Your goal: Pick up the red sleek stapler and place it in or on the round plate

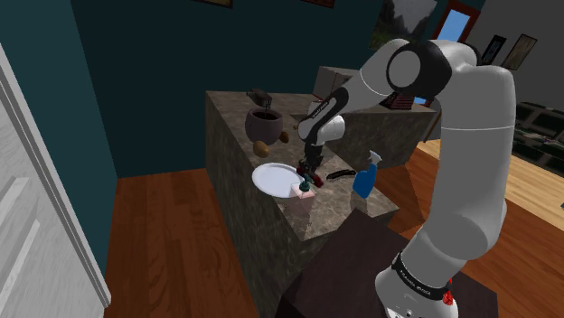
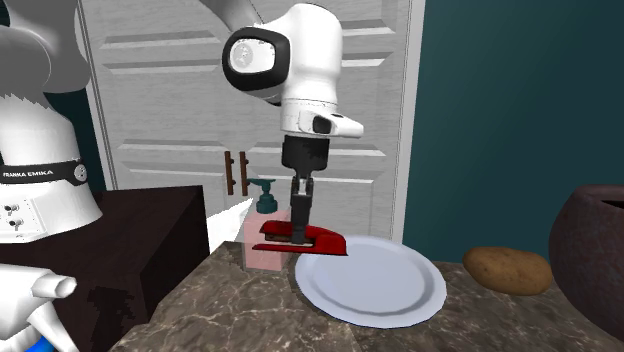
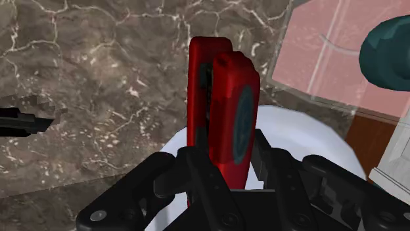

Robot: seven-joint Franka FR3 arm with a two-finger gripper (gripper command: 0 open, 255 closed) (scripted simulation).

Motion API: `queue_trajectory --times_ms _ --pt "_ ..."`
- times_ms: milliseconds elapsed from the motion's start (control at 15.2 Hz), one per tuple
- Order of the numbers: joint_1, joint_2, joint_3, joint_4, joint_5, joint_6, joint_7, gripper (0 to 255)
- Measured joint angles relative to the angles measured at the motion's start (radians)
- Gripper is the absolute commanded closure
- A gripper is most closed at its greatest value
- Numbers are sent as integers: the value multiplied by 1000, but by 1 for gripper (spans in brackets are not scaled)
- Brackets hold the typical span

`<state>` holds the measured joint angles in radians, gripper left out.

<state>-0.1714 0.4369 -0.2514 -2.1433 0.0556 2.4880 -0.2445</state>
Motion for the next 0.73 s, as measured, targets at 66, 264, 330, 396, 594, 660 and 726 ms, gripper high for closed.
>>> queue_trajectory --times_ms 66,264,330,396,594,660,726 --pt "7 20 6 38 4 -20 12 255" --pt "18 94 23 177 14 -87 40 255" --pt "19 115 27 227 17 -115 47 255" --pt "21 143 31 276 20 -137 54 255" --pt "28 231 45 436 28 -210 82 255" --pt "27 260 49 479 30 -225 85 255" --pt "26 276 51 495 32 -226 88 255"
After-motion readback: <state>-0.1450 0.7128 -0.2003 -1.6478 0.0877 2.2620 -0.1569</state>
